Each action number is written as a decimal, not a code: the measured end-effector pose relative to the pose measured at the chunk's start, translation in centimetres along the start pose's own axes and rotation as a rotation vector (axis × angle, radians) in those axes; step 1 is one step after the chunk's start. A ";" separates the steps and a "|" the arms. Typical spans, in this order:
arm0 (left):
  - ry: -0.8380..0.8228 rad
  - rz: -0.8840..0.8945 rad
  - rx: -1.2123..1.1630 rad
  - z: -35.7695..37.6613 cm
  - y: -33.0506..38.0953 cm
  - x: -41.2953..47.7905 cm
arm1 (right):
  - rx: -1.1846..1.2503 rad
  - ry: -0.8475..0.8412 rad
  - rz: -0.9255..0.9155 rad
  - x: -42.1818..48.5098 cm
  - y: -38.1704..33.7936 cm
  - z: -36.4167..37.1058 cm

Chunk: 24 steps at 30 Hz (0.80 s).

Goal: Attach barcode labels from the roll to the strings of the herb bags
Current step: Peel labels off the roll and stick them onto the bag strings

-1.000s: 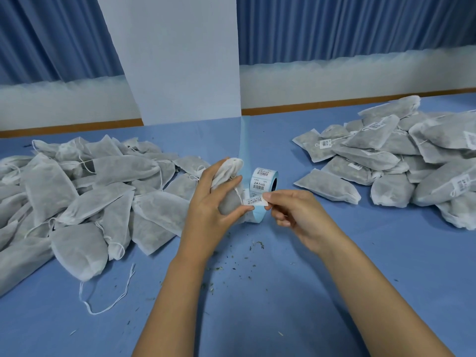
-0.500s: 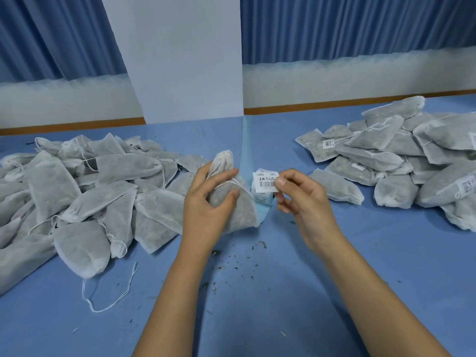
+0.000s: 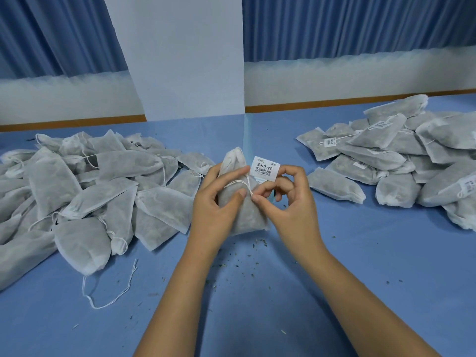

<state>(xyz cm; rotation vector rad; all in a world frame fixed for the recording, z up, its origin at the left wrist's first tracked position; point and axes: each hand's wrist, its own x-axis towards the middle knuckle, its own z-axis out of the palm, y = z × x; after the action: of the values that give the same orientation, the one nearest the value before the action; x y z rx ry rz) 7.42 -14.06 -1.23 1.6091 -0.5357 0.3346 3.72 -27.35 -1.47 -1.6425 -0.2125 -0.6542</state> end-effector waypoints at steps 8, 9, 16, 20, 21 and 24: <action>0.035 -0.109 -0.168 0.5 0.1 0.3 | -0.288 -0.016 -0.095 -0.5 -0.3 1.0; 0.034 -0.120 -0.166 0.5 0.0 0.3 | -0.307 -0.036 -0.108 -0.6 -0.3 1.0; 0.055 -0.129 -0.065 0.4 -0.5 0.2 | 0.100 0.068 0.075 0.1 -0.7 -0.2; 0.054 -0.122 -0.054 0.3 -0.3 0.1 | 0.306 0.072 0.164 0.7 -0.6 -0.8; 0.052 -0.122 -0.063 0.3 -0.3 0.1 | 0.297 0.055 0.165 0.6 -0.7 -0.7; 0.035 -0.102 -0.084 0.3 -0.3 0.2 | 0.164 0.008 0.098 0.3 -0.6 -0.1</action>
<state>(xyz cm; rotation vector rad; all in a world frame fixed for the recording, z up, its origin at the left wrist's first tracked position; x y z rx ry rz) 7.68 -14.34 -1.43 1.5403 -0.4333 0.2601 3.59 -27.37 -0.80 -1.4833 -0.1741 -0.5547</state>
